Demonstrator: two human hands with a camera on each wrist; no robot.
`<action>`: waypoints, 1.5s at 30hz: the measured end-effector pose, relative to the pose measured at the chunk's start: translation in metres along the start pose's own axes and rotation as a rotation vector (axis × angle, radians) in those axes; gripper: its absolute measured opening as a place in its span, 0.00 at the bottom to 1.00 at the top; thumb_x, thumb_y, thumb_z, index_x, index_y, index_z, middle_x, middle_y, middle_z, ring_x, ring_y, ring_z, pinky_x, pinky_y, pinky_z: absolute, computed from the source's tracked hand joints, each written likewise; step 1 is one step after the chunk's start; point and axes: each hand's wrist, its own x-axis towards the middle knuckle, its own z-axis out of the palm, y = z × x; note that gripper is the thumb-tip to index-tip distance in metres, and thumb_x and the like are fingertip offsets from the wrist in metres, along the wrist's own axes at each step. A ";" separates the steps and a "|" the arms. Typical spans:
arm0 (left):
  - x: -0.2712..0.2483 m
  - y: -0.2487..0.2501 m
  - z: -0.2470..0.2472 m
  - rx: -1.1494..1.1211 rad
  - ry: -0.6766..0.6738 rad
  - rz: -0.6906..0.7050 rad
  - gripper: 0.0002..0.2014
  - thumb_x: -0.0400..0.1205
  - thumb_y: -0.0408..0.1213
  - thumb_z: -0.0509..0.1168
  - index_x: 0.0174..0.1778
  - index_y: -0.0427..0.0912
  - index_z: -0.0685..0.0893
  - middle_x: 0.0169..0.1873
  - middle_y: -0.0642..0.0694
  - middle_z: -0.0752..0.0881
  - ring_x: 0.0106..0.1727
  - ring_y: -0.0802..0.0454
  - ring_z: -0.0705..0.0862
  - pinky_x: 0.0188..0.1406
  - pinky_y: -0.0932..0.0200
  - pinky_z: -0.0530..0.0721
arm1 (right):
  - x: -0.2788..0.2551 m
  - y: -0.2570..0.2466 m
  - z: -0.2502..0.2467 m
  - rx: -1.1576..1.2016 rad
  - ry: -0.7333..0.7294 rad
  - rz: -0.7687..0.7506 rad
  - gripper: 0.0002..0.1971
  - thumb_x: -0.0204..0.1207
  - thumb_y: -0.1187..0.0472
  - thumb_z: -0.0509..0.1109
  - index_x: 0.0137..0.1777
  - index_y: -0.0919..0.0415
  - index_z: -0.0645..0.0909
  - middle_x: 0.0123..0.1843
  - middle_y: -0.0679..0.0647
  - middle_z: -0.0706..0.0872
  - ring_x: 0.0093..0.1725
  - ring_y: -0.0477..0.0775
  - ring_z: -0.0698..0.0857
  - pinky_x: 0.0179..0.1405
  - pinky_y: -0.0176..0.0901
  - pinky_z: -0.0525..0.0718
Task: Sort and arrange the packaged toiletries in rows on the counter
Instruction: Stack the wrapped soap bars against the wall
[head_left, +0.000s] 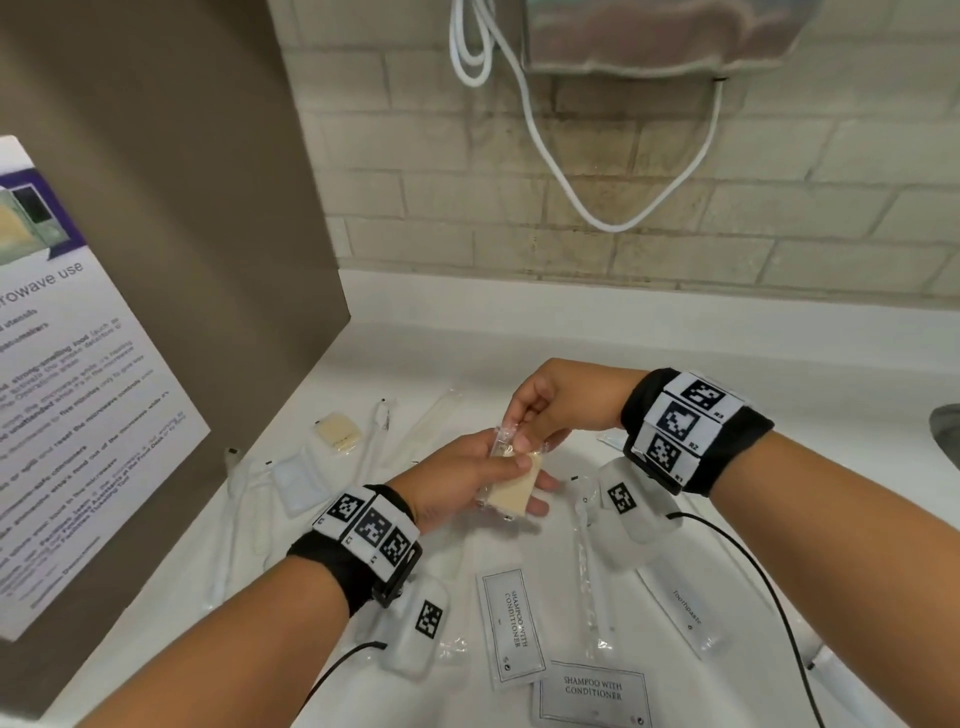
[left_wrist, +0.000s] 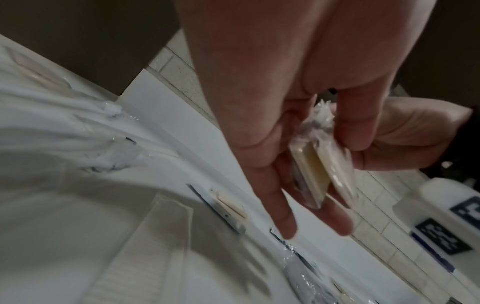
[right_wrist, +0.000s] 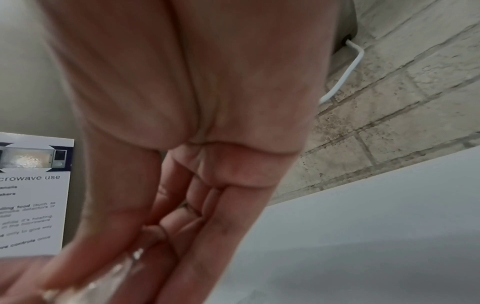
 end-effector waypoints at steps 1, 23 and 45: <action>0.000 0.001 0.000 -0.012 0.019 0.000 0.10 0.85 0.34 0.61 0.62 0.42 0.79 0.52 0.36 0.90 0.53 0.34 0.88 0.61 0.33 0.82 | 0.003 0.001 -0.002 0.003 0.012 -0.001 0.09 0.71 0.69 0.77 0.51 0.63 0.87 0.40 0.54 0.87 0.38 0.44 0.85 0.45 0.33 0.87; -0.009 -0.004 -0.051 -0.156 0.385 0.056 0.15 0.83 0.32 0.53 0.59 0.41 0.83 0.38 0.42 0.87 0.33 0.48 0.85 0.20 0.62 0.76 | 0.072 0.068 -0.009 -0.682 0.090 0.378 0.23 0.72 0.57 0.75 0.65 0.66 0.79 0.60 0.57 0.84 0.56 0.57 0.84 0.56 0.47 0.82; -0.056 -0.003 -0.120 -0.224 0.398 0.078 0.29 0.82 0.63 0.54 0.60 0.41 0.83 0.47 0.37 0.86 0.41 0.44 0.86 0.31 0.54 0.85 | 0.078 -0.091 0.019 -0.234 0.033 -0.064 0.10 0.73 0.70 0.74 0.53 0.63 0.84 0.39 0.54 0.89 0.40 0.48 0.85 0.51 0.44 0.87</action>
